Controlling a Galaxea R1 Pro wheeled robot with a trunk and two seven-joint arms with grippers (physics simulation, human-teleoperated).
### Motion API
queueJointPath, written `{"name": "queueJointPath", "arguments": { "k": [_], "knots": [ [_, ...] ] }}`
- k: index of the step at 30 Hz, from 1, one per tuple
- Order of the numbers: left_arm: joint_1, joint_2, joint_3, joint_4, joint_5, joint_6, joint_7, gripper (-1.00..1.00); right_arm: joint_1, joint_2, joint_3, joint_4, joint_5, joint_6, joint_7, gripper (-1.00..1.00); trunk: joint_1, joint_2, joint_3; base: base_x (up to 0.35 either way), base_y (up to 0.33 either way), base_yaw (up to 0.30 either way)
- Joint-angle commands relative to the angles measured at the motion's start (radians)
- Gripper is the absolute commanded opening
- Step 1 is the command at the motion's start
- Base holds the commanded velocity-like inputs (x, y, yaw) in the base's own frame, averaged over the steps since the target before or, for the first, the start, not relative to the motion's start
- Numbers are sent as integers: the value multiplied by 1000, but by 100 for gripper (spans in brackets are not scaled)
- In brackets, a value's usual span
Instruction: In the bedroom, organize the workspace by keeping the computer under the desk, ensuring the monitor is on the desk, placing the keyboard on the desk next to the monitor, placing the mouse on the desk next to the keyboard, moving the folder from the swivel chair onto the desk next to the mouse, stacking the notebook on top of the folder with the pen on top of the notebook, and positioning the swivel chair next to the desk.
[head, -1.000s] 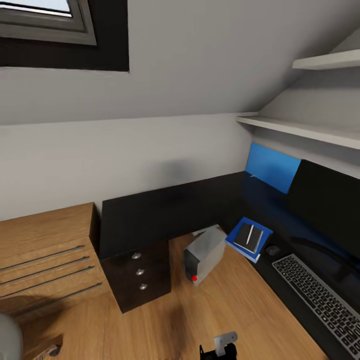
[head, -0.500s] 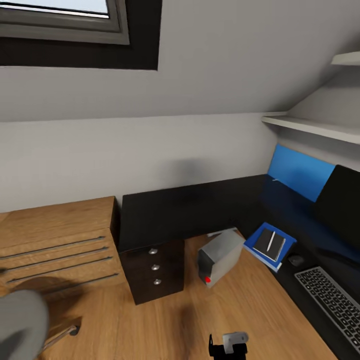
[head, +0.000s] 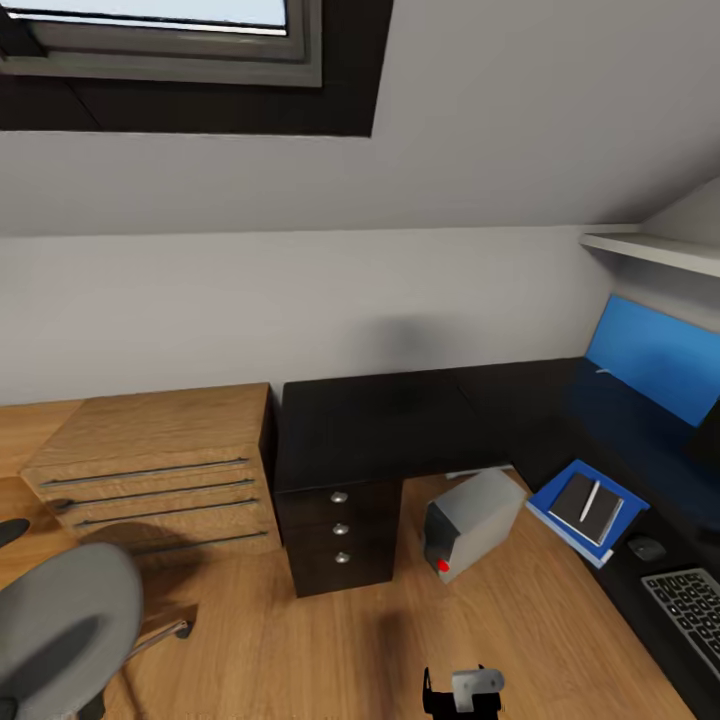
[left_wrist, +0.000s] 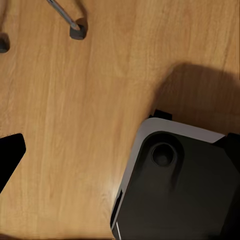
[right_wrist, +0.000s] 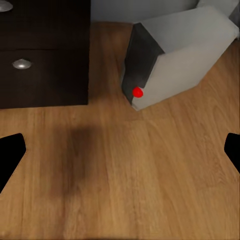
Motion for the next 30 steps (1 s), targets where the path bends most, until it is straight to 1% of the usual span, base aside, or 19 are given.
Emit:
{"name": "queueJointPath", "arguments": {
  "k": [1,9,12,15,16,19,20,25,26,28,29,30],
  "knots": [
    [0,1,-8,-2,11,-3,7,100,0,0,9,-1,-2,-1,-8,100,1,-2,-2,0,0,257],
    [0,4,-9,-2,11,-3,7,100,0,-6,7,3,-2,-8,-8,100,1,-2,-7,0,0,257],
    [0,4,-9,-2,11,-3,7,100,0,-14,7,6,-2,-9,-8,100,1,-2,-8,0,0,257],
    [0,4,-9,-2,11,-4,7,100,1,-28,7,14,-3,-10,-8,100,1,-2,-10,0,0,256],
    [0,4,-9,-2,11,-4,7,100,4,-40,7,17,-4,-13,-8,100,1,-2,-11,0,0,256],
    [0,4,-8,-2,11,-4,7,100,16,-61,7,21,-5,-27,-9,100,1,-2,-13,0,0,256],
    [0,4,-8,-2,11,-5,7,100,36,-83,7,22,-6,-51,-9,100,1,-2,-14,0,0,253],
    [0,4,-8,-2,11,-5,7,100,70,-121,7,24,-7,-89,-8,100,1,-2,-18,0,0,253],
    [0,4,-8,-2,11,-4,7,100,85,-134,7,24,-7,-100,-8,100,1,-2,-19,0,0,252],
    [0,4,-8,-2,11,-4,7,100,101,-146,7,24,-8,-110,-8,100,1,-2,-20,0,0,252],
    [0,4,-8,-2,11,-4,7,100,122,-158,7,24,-9,-128,-9,100,1,-2,-21,0,0,251],
    [0,4,-8,-2,11,-4,7,100,127,-161,7,24,-9,-134,-9,100,1,-2,-22,0,0,251]
  ]
}}
